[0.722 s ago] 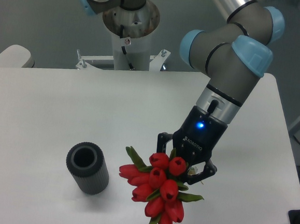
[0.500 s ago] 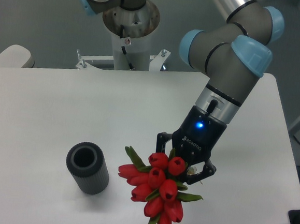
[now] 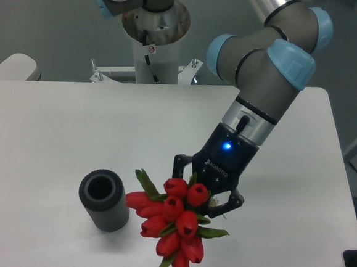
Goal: Insert the flowers into the vase
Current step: 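Carry the red tulip bunch in the gripper over the grey vase, then lower the tulip stems down into the grey vase opening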
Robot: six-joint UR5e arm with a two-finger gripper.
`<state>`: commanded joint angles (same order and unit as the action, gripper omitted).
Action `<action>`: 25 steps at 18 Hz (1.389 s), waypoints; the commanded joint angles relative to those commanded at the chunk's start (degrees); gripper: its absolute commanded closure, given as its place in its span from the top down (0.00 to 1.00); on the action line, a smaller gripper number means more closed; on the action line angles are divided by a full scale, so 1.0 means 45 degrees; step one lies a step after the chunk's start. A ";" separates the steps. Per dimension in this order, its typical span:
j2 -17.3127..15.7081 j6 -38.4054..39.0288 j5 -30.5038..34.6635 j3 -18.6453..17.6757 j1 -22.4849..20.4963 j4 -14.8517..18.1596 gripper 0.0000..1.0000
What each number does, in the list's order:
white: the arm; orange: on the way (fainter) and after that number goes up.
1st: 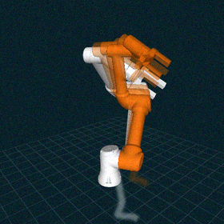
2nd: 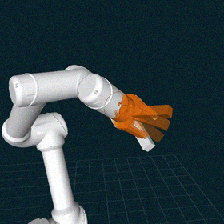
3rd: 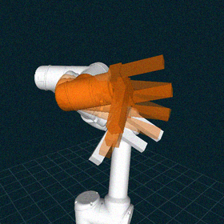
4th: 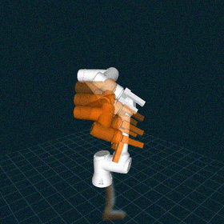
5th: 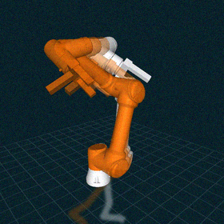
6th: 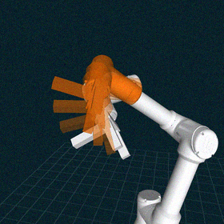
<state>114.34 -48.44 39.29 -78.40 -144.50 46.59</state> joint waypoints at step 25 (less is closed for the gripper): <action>-0.0449 0.2193 -0.3863 -0.0662 0.0725 -0.1446 0.28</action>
<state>112.32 -38.57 21.90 -81.38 -141.24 40.08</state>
